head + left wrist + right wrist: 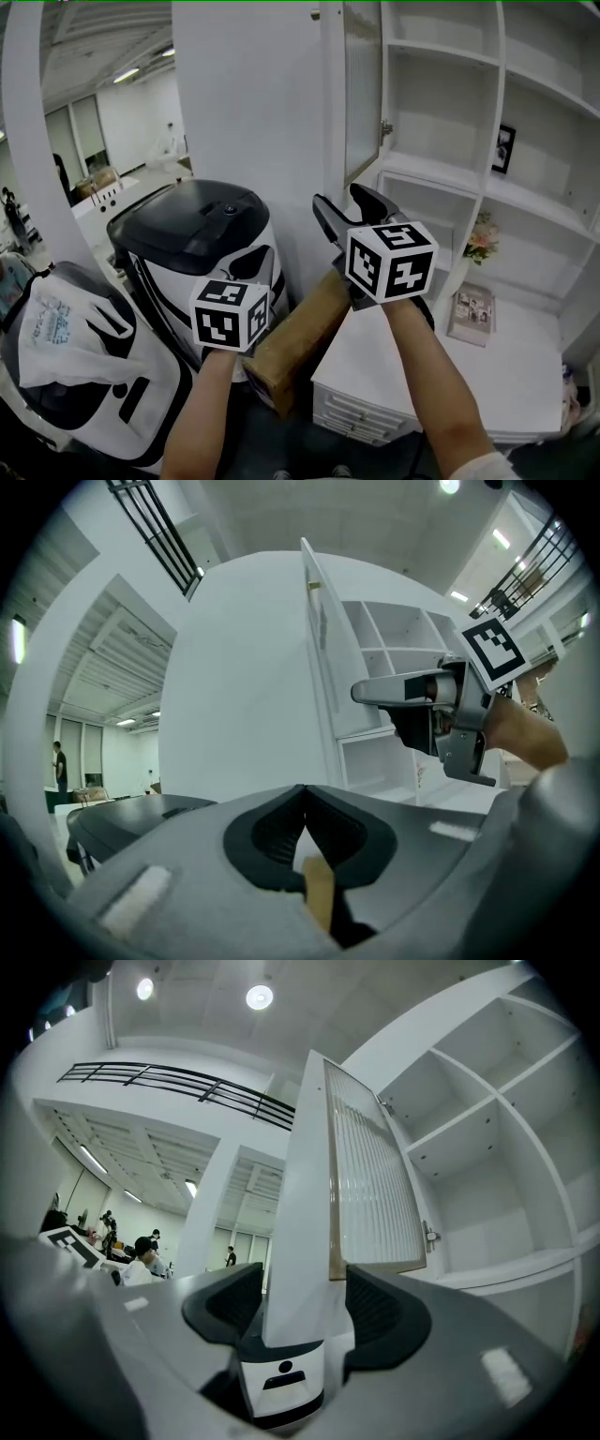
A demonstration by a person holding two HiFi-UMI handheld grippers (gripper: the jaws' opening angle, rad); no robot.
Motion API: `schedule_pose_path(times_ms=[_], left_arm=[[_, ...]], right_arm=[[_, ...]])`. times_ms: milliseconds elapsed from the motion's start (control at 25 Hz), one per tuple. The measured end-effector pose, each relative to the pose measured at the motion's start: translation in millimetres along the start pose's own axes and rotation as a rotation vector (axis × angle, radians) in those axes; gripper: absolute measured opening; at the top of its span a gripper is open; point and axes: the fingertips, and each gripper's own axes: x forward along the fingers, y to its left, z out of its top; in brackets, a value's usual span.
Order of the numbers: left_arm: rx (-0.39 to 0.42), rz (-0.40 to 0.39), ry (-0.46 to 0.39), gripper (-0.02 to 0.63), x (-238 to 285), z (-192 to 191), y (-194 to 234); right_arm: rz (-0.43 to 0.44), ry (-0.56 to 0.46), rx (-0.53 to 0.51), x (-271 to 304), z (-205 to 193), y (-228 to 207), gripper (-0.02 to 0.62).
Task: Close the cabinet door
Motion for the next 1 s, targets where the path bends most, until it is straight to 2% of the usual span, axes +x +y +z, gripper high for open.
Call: schedule_pose_path(times_ms=[240, 400, 680, 1000], left_arm=[[0.012, -0.097, -0.027, 0.000, 13.5, 7.3, 5.7], [0.017, -0.151, -0.040, 0.000, 21.8, 9.3, 7.3], [0.012, -0.222, -0.049, 0.000, 30.2, 5.7, 7.5], [0.032, -0.289, -0.050, 0.000, 35.2, 6.2, -6.3]], right_arm=[[-0.087, -0.012, -0.008, 4.3, 8.9, -3.8, 0.264], [-0.117, -0.007, -0.006, 7.3, 7.8, -1.6, 0.220], [-0.168, -0.006, 0.019, 6.0, 7.4, -3.4, 0.221], [-0.210, -0.007, 0.013, -7.5, 9.8, -7.6, 0.193]])
